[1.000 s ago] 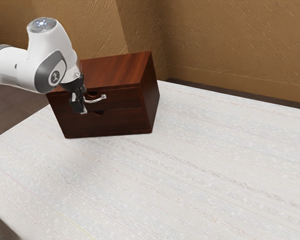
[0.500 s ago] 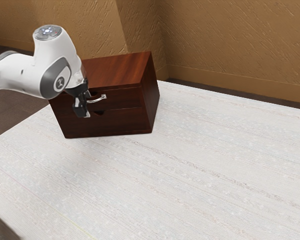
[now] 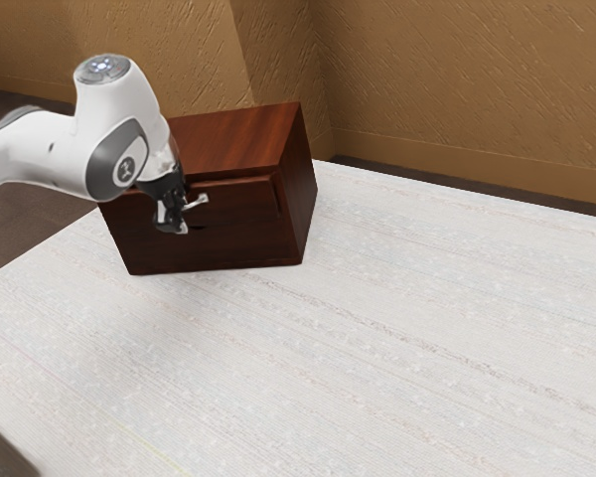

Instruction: Pull the drawer handle with one arm to open the drawer

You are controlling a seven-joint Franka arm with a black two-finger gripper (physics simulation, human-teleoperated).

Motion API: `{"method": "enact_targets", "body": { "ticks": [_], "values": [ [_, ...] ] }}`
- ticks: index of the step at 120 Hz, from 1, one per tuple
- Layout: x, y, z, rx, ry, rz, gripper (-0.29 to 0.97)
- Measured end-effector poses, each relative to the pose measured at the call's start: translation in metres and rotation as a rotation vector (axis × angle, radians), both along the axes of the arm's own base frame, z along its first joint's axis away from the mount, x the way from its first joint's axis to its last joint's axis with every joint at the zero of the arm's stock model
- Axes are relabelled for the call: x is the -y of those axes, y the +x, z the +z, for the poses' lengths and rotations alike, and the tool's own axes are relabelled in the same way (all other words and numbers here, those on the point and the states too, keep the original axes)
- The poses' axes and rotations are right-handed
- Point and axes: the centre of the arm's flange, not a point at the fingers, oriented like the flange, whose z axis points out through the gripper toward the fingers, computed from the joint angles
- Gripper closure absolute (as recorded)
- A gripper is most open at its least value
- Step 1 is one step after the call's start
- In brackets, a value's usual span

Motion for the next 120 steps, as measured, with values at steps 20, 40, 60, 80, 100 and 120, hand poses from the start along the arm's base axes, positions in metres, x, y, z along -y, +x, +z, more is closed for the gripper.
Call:
{"method": "enact_targets", "body": {
  "ticks": [20, 40, 60, 80, 100, 120],
  "values": [
    [0.005, -0.013, -0.003, -0.013, -0.023, 0.002, 0.55],
    [0.009, -0.029, 0.001, -0.019, -0.028, 0.006, 0.58],
    [0.013, -0.039, 0.0, -0.025, -0.042, 0.01, 0.59],
    [0.02, -0.053, -0.003, -0.036, -0.053, 0.011, 0.59],
    [0.024, -0.065, -0.005, -0.039, -0.072, 0.019, 0.59],
    [0.028, -0.074, -0.005, -0.038, -0.089, 0.029, 0.58]
  ]
}}
